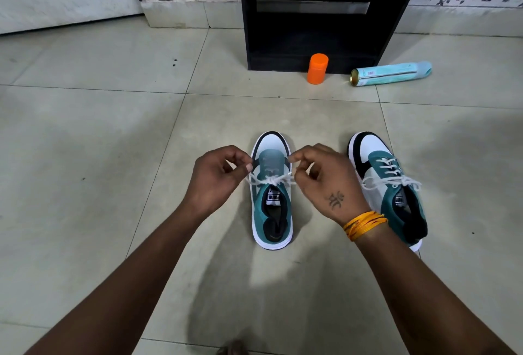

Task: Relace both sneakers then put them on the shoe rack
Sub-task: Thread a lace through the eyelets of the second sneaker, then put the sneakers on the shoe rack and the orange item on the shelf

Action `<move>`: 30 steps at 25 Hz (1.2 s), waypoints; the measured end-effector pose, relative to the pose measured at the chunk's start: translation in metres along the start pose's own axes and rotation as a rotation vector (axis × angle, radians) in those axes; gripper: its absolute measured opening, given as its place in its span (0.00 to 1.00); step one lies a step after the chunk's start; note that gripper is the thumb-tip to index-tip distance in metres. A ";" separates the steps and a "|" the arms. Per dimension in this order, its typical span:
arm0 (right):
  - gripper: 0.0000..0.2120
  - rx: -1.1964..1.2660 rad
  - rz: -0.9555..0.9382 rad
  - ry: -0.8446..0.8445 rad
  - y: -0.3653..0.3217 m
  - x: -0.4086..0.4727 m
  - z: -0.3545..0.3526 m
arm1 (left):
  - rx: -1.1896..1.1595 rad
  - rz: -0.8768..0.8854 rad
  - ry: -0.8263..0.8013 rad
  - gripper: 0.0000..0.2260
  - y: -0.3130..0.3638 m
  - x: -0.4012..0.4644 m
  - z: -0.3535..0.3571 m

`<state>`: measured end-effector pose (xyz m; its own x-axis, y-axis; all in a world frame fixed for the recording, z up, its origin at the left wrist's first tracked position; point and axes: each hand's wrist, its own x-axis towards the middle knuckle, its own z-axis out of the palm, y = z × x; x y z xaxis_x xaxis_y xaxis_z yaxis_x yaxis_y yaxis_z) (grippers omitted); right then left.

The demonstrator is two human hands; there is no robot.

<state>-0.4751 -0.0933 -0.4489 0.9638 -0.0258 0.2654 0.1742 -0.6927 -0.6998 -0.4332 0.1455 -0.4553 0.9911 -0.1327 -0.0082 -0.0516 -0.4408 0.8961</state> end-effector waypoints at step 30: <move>0.11 -0.101 0.747 0.331 0.103 -0.082 -0.103 | -0.103 -0.229 0.424 0.02 -0.004 -0.073 0.082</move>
<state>-0.5566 -0.2365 -0.4745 0.7062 -0.7060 -0.0533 -0.5236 -0.4702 -0.7105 -0.5156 0.0836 -0.4944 0.9391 0.3402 -0.0478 0.1645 -0.3231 0.9320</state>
